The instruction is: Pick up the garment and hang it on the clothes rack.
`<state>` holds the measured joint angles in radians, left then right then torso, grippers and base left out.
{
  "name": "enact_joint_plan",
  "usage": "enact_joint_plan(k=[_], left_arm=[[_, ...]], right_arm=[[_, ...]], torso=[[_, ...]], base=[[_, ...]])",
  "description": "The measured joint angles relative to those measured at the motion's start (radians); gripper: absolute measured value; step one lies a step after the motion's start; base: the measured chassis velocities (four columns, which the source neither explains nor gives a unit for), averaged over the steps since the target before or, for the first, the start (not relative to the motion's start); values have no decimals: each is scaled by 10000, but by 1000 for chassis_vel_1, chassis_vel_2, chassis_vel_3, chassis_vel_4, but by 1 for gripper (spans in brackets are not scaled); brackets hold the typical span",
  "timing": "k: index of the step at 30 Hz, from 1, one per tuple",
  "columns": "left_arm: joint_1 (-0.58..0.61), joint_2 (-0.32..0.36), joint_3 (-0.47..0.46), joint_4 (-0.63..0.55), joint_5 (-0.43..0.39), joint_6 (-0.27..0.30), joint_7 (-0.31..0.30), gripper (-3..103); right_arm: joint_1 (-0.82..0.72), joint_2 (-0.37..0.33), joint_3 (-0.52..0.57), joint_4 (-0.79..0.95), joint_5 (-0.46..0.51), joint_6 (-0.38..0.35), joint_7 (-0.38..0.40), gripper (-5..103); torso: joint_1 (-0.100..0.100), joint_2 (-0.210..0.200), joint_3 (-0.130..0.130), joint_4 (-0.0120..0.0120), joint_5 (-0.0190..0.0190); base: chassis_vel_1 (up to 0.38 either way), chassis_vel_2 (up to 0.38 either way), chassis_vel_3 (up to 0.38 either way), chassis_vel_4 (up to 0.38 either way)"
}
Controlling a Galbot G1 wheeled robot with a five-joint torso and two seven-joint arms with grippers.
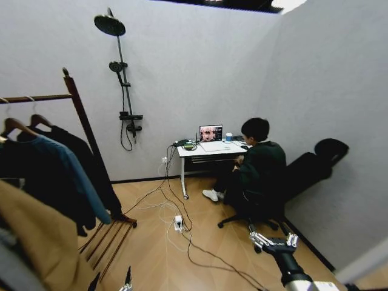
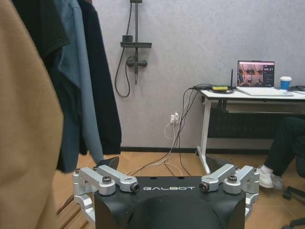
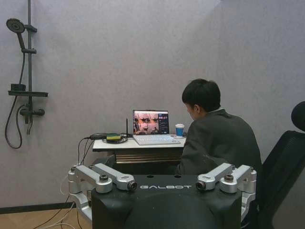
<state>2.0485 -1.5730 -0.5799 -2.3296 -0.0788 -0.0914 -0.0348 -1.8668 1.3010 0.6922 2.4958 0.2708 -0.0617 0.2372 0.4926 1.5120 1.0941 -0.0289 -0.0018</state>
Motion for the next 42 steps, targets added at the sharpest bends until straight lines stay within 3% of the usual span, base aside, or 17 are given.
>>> enact_joint_plan(k=[2, 3, 6, 8, 13, 14, 17, 20, 23, 25, 26, 27, 30, 31, 33, 37, 42], left_arm=[[0, 0, 6, -2, 0, 0, -1, 100], [0, -2, 11, -2, 0, 0, 5, 100], [0, 0, 4, -1, 0, 0, 3, 100], [0, -1, 11, -1, 0, 0, 6, 100], [0, -1, 6, -1, 0, 0, -1, 100], [2, -2, 10, -5, 0, 0, 9, 100], [0, 0, 2, -1, 0, 0, 0, 100], [1, -2, 7, -3, 0, 0, 0, 100], [0, 0, 2, -1, 0, 0, 4, 100], [1, -2, 12, -3, 0, 0, 11, 100], [1, -2, 12, -3, 0, 0, 11, 100], [0, -1, 10, -1, 0, 0, 4, 100], [1, -1, 5, -1, 0, 0, 2, 100], [1, -1, 12, -1, 0, 0, 9, 100], [2, 0, 0, 0, 0, 0, -3, 100], [0, -1, 11, -1, 0, 0, 4, 100], [-2, -1, 10, -1, 0, 0, 6, 100]], right_arm=[[0, 0, 1, 1, 0, 0, 0, 100], [1, 0, 1, -2, 0, -1, 2, 100], [1, 0, 0, 1, 0, 0, 0, 100], [1, 0, 1, -1, 0, 0, 1, 100], [1, 0, 1, 0, 0, 0, 1, 100], [0, -1, 1, -1, 0, -1, 2, 100], [1, 0, 0, 1, 0, 0, 1, 100], [1, 0, 1, -1, 0, 0, 3, 100], [1, 0, 0, 0, 0, 0, 1, 100], [2, -1, 2, -2, 0, 0, 3, 100], [2, -1, 2, -2, 0, 0, 3, 100], [2, 0, 1, 0, 0, 0, 2, 100], [1, 0, 1, 0, 0, 0, 2, 100], [-4, 0, 1, -1, 0, 0, 4, 100], [0, 0, 0, 0, 0, 0, 2, 100], [-1, 0, 1, -1, 0, 0, 3, 100], [4, 0, 1, -1, 0, 0, 3, 100]], torso=[[-2, 3, -1, -1, 10], [-5, 2, -1, -3, 36], [4, -2, 2, -1, 3], [-4, 2, -2, -3, 32], [0, 1, 0, -1, 10], [-3, 1, 1, -2, 37], [0, -1, 1, 0, 3], [-2, 0, 1, 1, 34], [2, -1, 1, -1, 1], [-2, 1, 1, -2, 38], [-2, 1, 1, -2, 38], [-1, 0, 1, 0, 6], [-8, 4, -1, 3, 22], [-12, 8, -4, -7, 28], [-9, 5, -2, 5, 7], [-10, 4, -1, -7, 23], [7, -4, 4, 2, 20]], base=[[341, -357, -313, 326], [341, -310, -358, 326], [348, -400, -338, 361], [364, -336, -305, 346], [354, -366, -364, 371], [368, -320, -349, 349], [363, -382, -344, 360], [357, -350, -359, 330], [347, -375, -342, 361], [385, -350, -371, 315], [385, -348, -394, 315], [351, -348, -300, 373], [285, -314, -304, 306], [235, -249, -264, 202], [119, -140, -201, 182], [18, -3, -93, 62], [-71, 3, 62, -17]])
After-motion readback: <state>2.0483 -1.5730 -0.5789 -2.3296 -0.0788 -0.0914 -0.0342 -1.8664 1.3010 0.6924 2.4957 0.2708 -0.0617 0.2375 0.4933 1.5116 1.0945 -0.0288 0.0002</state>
